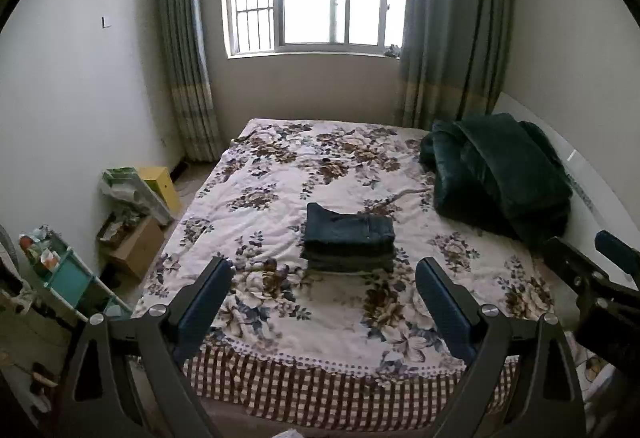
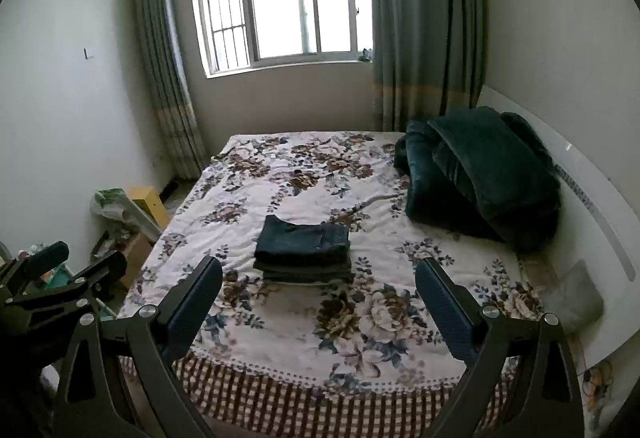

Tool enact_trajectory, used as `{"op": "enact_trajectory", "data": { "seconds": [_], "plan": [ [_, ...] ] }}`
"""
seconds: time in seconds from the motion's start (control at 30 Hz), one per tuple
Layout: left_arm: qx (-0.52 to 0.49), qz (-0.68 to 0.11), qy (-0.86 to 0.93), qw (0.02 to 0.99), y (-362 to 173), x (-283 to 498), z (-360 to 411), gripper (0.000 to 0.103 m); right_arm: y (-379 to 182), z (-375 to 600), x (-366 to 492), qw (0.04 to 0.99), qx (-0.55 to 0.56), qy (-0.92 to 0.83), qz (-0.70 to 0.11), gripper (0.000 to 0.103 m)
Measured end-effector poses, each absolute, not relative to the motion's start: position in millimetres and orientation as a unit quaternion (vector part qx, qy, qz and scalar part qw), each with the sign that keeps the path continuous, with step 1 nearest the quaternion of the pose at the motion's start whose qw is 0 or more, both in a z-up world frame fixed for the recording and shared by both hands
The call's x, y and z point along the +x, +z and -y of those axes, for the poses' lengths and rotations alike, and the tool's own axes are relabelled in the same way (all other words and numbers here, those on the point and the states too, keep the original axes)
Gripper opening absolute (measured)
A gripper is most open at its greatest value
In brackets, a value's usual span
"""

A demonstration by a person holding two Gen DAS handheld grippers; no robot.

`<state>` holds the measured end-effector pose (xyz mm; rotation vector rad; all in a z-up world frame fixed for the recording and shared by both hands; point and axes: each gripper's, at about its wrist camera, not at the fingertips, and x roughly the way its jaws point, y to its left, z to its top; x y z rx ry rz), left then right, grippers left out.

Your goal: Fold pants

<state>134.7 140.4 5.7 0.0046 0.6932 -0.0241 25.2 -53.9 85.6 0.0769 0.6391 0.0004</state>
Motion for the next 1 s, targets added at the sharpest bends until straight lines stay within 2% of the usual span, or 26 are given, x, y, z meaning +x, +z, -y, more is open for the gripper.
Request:
{"op": "enact_trajectory", "data": {
  "seconds": [0.53,0.57,0.63,1.0],
  "plan": [
    [0.005,-0.360,0.022,0.933,28,141,-140,0.094,112,58,48,0.933,0.030,0.009,-0.359,0.099],
    [0.004,-0.361,0.023,0.932,28,144,-140,0.095,112,58,53,0.932,0.030,0.009,-0.361,0.099],
    [0.000,-0.366,0.023,0.930,28,148,-139,0.103,115,60,60,0.931,0.029,0.005,-0.363,0.099],
    [0.005,-0.368,0.033,0.929,33,168,-141,0.103,111,71,93,0.923,0.037,0.001,-0.383,0.102]
  ]
}}
